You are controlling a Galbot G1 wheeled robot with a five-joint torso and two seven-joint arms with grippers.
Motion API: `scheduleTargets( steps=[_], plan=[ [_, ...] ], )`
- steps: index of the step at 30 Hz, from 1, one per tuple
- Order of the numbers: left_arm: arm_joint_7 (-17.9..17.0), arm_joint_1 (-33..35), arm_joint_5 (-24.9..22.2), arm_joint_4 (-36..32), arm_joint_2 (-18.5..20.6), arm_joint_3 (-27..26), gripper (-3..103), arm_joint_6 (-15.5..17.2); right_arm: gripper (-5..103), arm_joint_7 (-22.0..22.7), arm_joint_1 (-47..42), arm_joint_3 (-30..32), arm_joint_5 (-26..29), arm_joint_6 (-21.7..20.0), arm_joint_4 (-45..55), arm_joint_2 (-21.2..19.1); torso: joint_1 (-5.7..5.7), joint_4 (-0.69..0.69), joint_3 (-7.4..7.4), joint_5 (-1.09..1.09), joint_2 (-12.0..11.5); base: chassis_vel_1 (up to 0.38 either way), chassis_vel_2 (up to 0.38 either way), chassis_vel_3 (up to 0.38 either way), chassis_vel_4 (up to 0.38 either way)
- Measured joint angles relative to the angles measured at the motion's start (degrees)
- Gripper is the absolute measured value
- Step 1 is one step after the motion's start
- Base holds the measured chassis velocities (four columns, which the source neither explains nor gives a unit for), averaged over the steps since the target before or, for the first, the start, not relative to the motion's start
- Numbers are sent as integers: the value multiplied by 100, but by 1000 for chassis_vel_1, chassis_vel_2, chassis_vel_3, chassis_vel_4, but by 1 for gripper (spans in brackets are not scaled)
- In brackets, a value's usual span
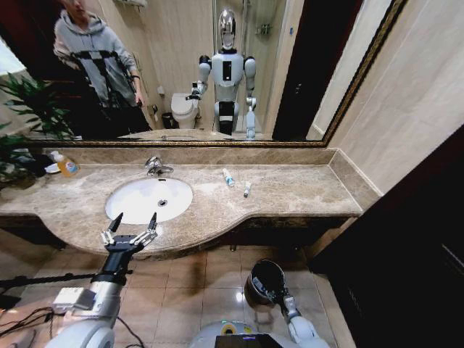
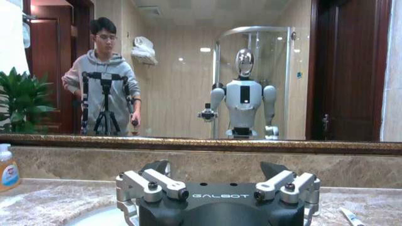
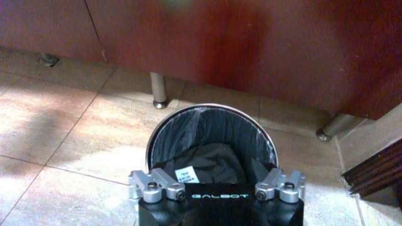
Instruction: Pick up the trash from the sink and place it in the trash bin.
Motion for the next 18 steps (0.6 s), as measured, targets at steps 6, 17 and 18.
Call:
scheduleTargets(
  steps=[6, 17, 18],
  plan=[
    [0, 0, 0, 0, 0, 0, 100, 0, 90, 7, -270, 11, -24, 7, 379, -1, 0, 0, 0, 0, 0, 0, 0, 0, 0],
    [0, 0, 0, 0, 0, 0, 100, 0, 96, 257, -1114, 116, -204, 241, 2064, -59, 0, 0, 0, 1, 0, 0, 0, 0, 0],
    [0, 0, 0, 0, 0, 0, 100, 0, 96, 286, -1311, 130, -260, 262, 2478, -75, 0, 0, 0, 0, 0, 0, 0, 0, 0]
  ],
)
